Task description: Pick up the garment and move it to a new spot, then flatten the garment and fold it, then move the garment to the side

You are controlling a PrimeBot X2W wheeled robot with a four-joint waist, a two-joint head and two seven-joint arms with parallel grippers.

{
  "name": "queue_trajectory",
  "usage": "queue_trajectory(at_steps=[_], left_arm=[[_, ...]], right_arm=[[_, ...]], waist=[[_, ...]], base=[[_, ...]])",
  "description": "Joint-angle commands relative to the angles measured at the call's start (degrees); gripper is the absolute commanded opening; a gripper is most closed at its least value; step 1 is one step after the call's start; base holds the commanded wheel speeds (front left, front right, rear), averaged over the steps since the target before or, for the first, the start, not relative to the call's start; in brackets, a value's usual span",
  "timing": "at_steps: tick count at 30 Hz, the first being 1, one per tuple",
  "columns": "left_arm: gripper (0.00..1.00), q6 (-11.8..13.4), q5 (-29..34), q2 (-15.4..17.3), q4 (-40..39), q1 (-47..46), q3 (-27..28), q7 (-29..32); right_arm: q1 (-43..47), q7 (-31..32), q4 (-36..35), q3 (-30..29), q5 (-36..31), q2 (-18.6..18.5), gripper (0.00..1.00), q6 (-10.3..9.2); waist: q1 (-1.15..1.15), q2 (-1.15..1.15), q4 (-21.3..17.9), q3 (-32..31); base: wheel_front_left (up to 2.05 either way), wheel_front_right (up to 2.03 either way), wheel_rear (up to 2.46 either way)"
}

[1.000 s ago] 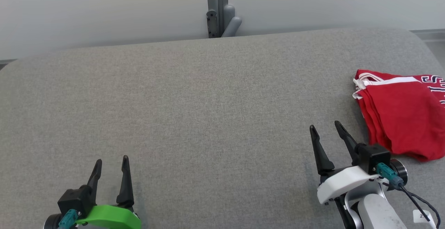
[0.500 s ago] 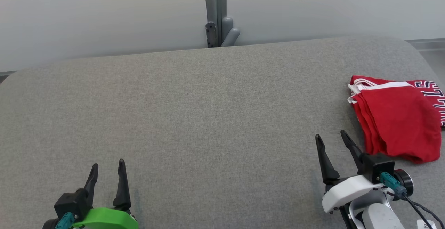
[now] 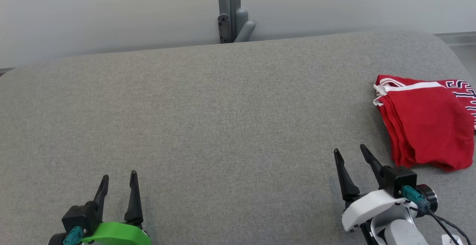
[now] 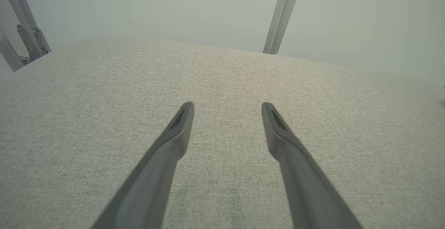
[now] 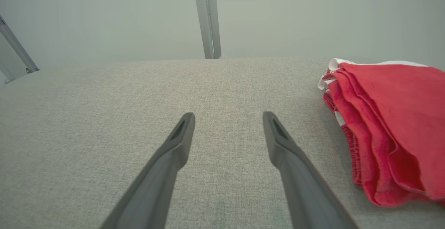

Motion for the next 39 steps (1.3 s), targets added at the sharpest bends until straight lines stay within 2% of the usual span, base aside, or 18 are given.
queue_trajectory(at_steps=[1,20,21,23,39], left_arm=[[1.0,0.43,0.22,0.14,-0.19,-0.6,0.12,0.01],[1.0,-0.32,-0.91,0.17,-0.25,-0.52,-0.17,0.02],[0.0,-0.16,-0.72,-0.04,-0.27,-0.14,-0.27,0.01],[0.0,-0.15,-0.83,-0.27,1.28,0.31,-0.35,0.09],[0.0,-0.58,-17.1,-0.19,-0.32,-0.84,1.14,4.65]], right_arm=[[-0.68,-0.12,0.2,0.07,0.19,-0.17,1.0,-0.06],[-1.03,-0.12,0.58,0.53,0.94,-0.19,1.0,-0.07],[-0.69,0.0,0.66,0.48,0.68,0.05,0.0,0.0],[0.16,0.07,1.89,0.5,0.81,0.15,0.0,0.02],[0.14,4.64,-0.09,-1.8,18.8,0.1,0.0,0.01]], waist=[[0.0,0.39,-0.05,0.2],[0.0,0.39,-1.38,0.48],[0.0,0.0,-1.38,0.49],[0.0,0.0,-1.38,0.48],[0.0,0.05,-0.99,0.11]], base=[[0.0,0.0,0.0],[0.0,0.0,0.0],[0.0,0.0,0.0],[0.0,0.0,0.0],[0.0,0.0,0.0]])
